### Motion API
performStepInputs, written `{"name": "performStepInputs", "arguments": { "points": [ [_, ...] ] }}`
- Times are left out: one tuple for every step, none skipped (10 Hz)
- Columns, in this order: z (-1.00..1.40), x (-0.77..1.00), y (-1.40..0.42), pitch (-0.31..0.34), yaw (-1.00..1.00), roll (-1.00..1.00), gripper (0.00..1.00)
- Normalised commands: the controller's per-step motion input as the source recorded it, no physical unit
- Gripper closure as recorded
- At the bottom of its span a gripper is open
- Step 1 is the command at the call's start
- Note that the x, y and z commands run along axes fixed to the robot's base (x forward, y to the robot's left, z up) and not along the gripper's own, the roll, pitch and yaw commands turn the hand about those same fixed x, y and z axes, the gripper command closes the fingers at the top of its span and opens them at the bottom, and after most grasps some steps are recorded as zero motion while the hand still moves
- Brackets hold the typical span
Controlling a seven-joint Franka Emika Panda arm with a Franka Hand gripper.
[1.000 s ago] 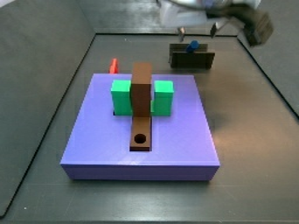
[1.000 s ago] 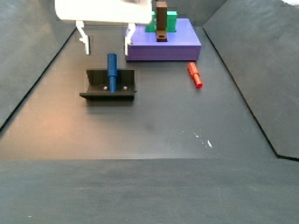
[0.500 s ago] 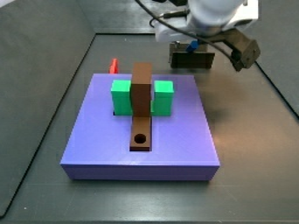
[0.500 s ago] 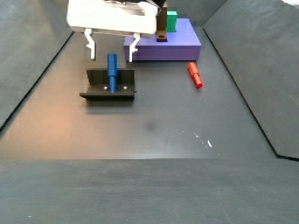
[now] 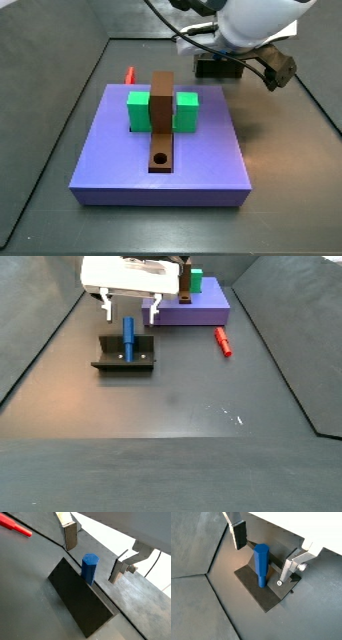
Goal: Pick up the blue object. Move up. Place the blue object on the fixture. Regrasp the blue object. Move to above the board. Insert the blue object.
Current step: Regrasp the blue object.
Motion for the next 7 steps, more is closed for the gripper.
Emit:
{"name": "performStepInputs", "arguments": {
  "points": [
    [-0.07, 0.07, -0.07, 0.0, 0.11, 0.11, 0.0],
    [-0.1, 0.09, -0.1, 0.0, 0.12, 0.13, 0.0],
    [-0.15, 0.08, -0.09, 0.0, 0.12, 0.21, 0.0],
    [-0.17, 0.0, -0.03, 0.0, 0.08, 0.27, 0.0],
    [-0.14, 0.0, 0.0, 0.0, 0.05, 0.28, 0.0],
    [-0.17, 0.0, 0.0, 0.0, 0.1, 0.26, 0.0],
    [-0.16, 0.07, 0.0, 0.0, 0.17, 0.21, 0.0]
  ]
}}
